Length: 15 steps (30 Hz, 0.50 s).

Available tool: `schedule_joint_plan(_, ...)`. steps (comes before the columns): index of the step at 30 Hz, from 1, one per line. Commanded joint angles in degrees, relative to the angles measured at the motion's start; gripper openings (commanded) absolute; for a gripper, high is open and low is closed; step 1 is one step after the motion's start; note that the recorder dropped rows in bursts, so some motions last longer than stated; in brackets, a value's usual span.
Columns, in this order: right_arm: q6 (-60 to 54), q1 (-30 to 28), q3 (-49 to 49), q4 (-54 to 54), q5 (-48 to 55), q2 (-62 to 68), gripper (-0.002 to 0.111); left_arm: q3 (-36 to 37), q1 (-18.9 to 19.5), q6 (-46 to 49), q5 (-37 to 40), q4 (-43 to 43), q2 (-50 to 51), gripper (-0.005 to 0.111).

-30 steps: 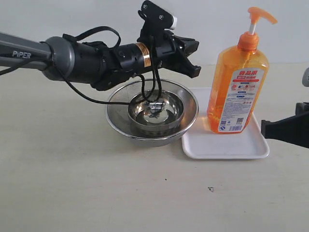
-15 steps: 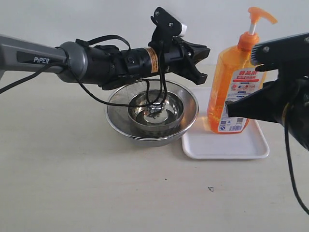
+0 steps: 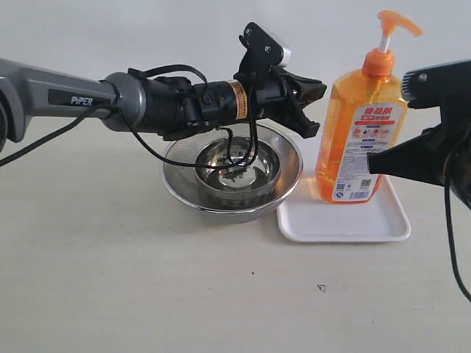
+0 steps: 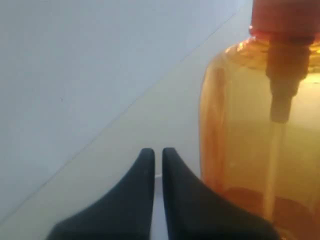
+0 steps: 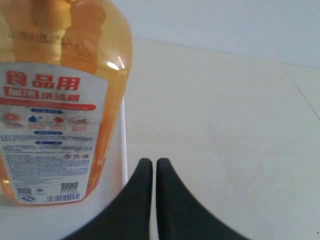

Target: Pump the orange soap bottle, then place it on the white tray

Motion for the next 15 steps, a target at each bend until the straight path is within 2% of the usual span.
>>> schedule_joint_plan(1,-0.2,-0.4,-0.4,-0.3,-0.3,0.0,0.0,-1.8,-0.8,-1.2,-0.2,0.0,1.0,0.005)
schedule_joint_plan(6,-2.3,-0.8,-3.0,-0.3,-4.6,0.1,0.0,-2.0,-0.9,-0.1,0.0,-1.2,1.1,0.005)
schedule_joint_plan(15,-5.0,-0.8,-6.5,-0.3,-2.4,2.6,0.0,-2.0,-1.6,-0.1,-1.0,-1.0,1.1,0.005)
